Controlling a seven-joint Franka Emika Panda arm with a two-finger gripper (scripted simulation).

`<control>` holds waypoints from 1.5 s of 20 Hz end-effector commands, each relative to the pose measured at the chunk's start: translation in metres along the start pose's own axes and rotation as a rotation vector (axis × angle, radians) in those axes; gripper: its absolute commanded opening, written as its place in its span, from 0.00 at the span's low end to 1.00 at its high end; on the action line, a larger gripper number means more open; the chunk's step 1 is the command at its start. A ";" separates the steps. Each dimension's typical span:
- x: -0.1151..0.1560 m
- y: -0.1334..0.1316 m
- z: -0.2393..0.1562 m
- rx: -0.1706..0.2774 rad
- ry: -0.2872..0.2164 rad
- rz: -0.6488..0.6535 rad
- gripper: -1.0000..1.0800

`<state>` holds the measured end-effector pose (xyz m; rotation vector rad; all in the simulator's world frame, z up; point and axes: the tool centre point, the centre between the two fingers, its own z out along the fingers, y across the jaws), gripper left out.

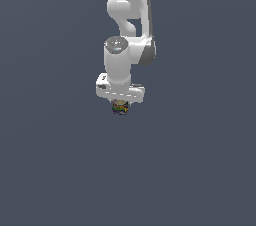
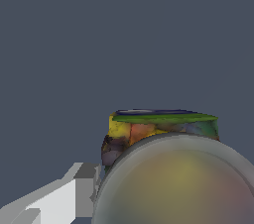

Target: Pick up the object and move it to a goal position.

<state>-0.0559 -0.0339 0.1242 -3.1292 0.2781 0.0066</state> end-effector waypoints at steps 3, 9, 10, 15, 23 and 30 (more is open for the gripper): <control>0.010 0.007 -0.044 0.001 0.004 0.000 0.00; 0.024 0.018 -0.106 0.000 0.004 0.001 0.00; 0.026 0.019 -0.116 0.000 0.004 0.001 0.00; 0.038 0.028 -0.166 0.000 0.004 0.001 0.00; 0.057 0.040 -0.241 0.000 0.004 0.001 0.00; 0.071 0.048 -0.291 0.000 0.004 0.000 0.00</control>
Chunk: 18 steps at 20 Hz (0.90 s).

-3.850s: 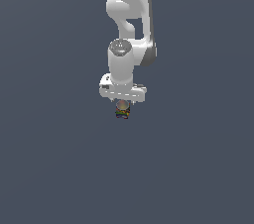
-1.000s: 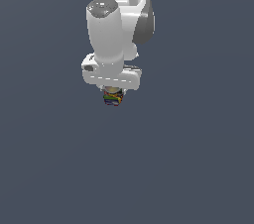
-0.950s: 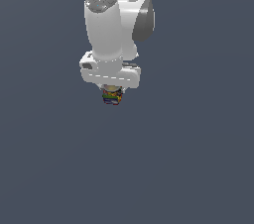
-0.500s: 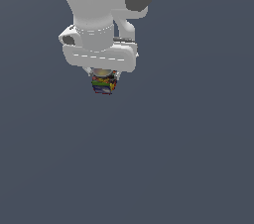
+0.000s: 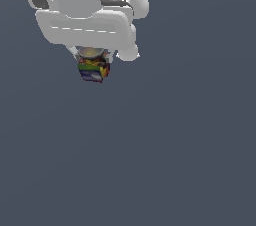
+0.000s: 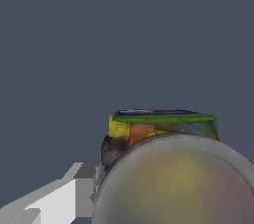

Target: Pick up the object and move it to a goal position.

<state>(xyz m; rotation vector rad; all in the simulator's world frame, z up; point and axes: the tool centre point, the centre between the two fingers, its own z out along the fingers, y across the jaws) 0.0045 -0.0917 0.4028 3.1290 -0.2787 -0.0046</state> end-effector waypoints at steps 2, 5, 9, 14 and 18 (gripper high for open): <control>0.006 0.003 -0.023 0.000 0.003 -0.001 0.00; 0.010 0.005 -0.036 0.000 0.003 -0.001 0.00; 0.014 0.007 -0.048 0.000 0.003 -0.001 0.00; 0.017 0.008 -0.056 0.000 0.003 -0.001 0.00; 0.018 0.009 -0.058 0.000 0.003 -0.001 0.00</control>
